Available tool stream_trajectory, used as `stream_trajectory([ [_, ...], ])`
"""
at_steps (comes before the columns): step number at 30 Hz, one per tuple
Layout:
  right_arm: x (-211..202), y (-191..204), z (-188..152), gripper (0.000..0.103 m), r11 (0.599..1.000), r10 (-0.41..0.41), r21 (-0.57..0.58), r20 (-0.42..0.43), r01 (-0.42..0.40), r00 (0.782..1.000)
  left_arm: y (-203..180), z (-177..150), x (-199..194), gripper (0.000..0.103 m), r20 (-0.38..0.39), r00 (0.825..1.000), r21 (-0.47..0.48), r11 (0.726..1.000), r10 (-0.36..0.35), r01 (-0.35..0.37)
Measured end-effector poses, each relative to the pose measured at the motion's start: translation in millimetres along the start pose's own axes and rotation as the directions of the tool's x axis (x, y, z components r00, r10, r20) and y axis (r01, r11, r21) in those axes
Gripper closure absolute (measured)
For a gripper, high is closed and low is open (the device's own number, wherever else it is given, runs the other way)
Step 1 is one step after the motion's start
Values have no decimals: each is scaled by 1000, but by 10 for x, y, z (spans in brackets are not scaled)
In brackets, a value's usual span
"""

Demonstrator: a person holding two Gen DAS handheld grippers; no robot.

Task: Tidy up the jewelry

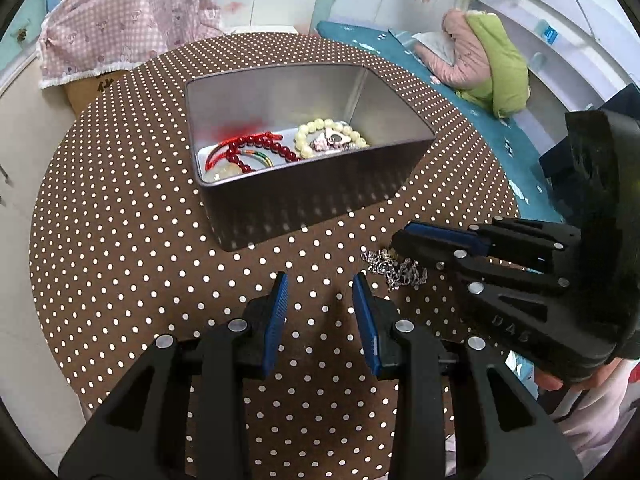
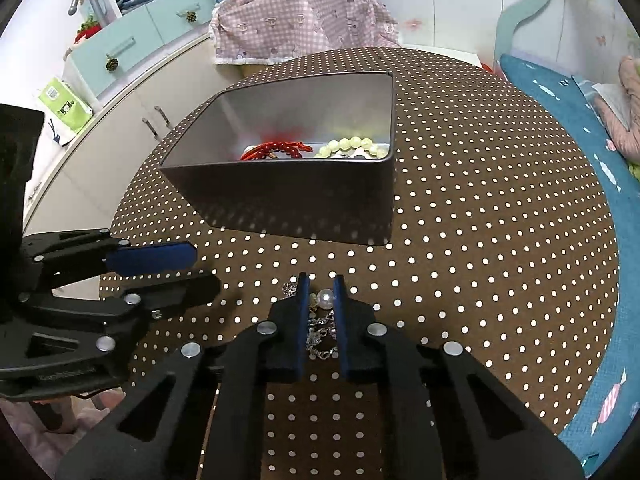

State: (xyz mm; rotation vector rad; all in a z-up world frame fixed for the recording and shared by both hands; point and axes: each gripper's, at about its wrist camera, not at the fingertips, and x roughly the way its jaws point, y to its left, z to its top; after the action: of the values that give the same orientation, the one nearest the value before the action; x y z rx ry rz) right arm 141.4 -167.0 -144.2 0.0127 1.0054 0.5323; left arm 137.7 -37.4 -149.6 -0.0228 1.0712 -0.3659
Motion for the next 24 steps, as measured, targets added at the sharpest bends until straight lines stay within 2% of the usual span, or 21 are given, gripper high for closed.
stream_trajectory([
  [8, -56, -193, -10, 92, 998, -13, 67, 8, 12, 1000, 1, -64, 27, 69, -9, 1000, -14, 1000, -1, 1],
  [17, 68, -66, -25, 92, 1000, -24, 14, -18, 24, 1000, -13, -88, 52, 69, -24, 1000, -9, 1000, -1, 0],
  [24, 24, -86, -20, 93, 999, -36, 28, -4, 37, 999, -78, -42, 119, 69, -29, 998, -8, 999, -52, 52],
])
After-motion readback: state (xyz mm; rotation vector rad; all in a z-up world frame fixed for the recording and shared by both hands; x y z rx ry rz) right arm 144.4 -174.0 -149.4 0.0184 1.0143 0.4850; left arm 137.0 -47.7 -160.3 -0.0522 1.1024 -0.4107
